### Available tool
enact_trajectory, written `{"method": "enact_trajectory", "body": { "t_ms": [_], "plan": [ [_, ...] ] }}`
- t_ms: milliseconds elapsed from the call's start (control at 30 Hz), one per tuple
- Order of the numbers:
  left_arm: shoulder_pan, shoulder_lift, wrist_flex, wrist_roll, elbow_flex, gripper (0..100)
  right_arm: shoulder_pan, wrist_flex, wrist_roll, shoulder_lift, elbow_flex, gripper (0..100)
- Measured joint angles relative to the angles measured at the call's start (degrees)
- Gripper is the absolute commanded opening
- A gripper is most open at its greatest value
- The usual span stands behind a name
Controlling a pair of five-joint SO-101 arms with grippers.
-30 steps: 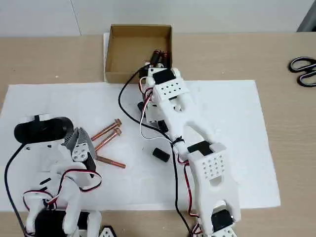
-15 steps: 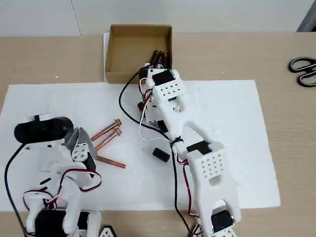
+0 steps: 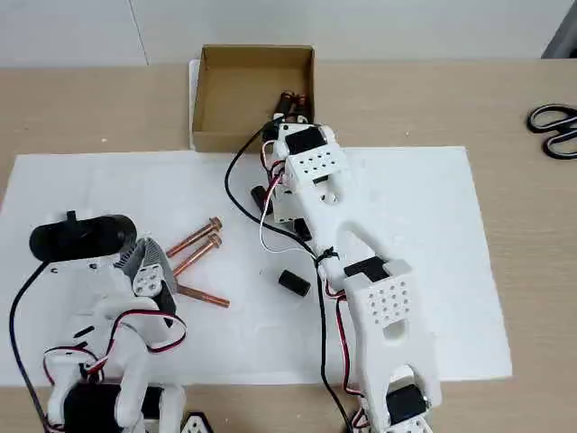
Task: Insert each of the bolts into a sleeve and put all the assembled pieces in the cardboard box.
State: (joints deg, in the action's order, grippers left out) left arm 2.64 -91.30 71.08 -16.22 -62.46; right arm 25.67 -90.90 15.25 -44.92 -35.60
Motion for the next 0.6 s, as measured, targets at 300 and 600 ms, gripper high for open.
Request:
{"method": "enact_trajectory", "body": {
  "t_ms": [300, 600],
  "plan": [
    [0.0, 0.0, -0.35, 0.0, 0.0, 1, 2.11, -2.73, 0.09, 6.33, 0.26, 0.2],
    [0.0, 0.0, -5.01, -5.89, 1.58, 1, 2.37, -4.75, 0.09, 20.66, 0.26, 0.2]
  ]
}}
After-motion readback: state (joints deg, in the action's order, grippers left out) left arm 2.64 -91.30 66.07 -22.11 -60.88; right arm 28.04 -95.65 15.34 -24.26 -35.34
